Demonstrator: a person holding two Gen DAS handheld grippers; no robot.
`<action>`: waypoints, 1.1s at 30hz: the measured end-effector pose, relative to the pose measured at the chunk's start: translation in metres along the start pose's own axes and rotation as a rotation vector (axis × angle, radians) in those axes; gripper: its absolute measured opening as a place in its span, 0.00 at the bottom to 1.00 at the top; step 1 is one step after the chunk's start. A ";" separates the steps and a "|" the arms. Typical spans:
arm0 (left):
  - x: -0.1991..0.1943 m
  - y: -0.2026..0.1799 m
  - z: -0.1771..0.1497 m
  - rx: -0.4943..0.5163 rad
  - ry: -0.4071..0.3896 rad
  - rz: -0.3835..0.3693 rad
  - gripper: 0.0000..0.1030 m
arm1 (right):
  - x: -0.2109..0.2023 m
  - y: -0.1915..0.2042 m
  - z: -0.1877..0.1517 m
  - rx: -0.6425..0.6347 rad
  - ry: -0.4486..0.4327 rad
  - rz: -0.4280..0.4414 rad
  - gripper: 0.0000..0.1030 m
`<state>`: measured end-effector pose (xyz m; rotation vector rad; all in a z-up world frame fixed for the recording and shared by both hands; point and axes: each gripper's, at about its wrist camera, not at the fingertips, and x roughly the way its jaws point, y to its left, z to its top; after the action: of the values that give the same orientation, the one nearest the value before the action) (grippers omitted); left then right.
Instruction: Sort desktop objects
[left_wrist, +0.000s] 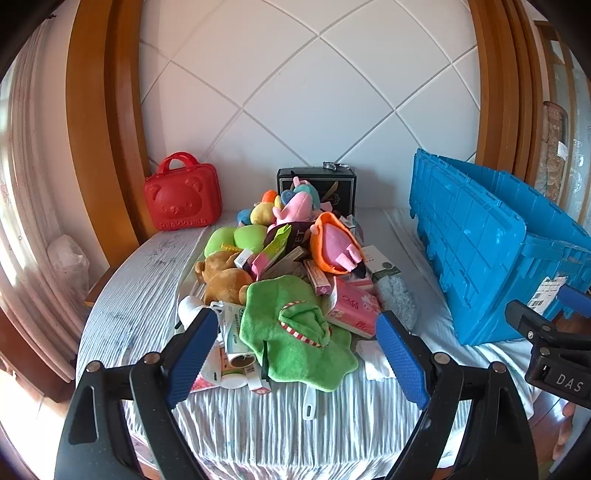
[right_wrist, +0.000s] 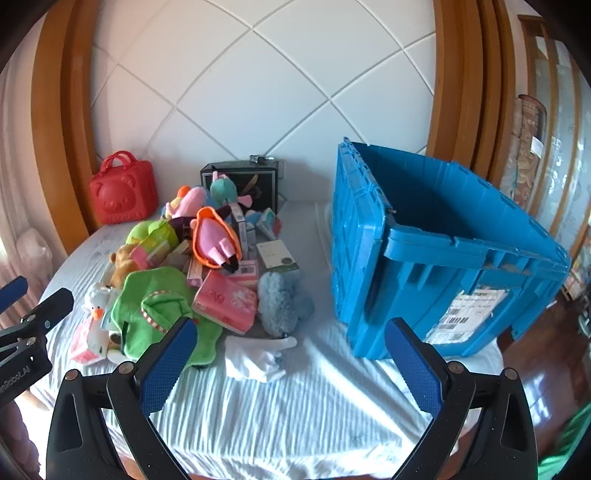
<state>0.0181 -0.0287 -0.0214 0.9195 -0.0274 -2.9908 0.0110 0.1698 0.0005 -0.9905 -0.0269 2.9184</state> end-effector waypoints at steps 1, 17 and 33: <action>0.001 0.001 -0.001 -0.002 0.006 0.002 0.85 | 0.001 0.001 0.000 0.001 0.005 0.004 1.00; 0.013 0.005 -0.003 -0.007 0.059 -0.003 0.85 | 0.012 0.007 -0.002 -0.012 0.047 -0.004 1.00; 0.019 0.007 -0.005 -0.001 0.078 -0.018 0.85 | 0.017 0.007 -0.006 -0.008 0.070 -0.018 1.00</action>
<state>0.0054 -0.0363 -0.0360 1.0415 -0.0176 -2.9682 0.0009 0.1639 -0.0142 -1.0865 -0.0446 2.8680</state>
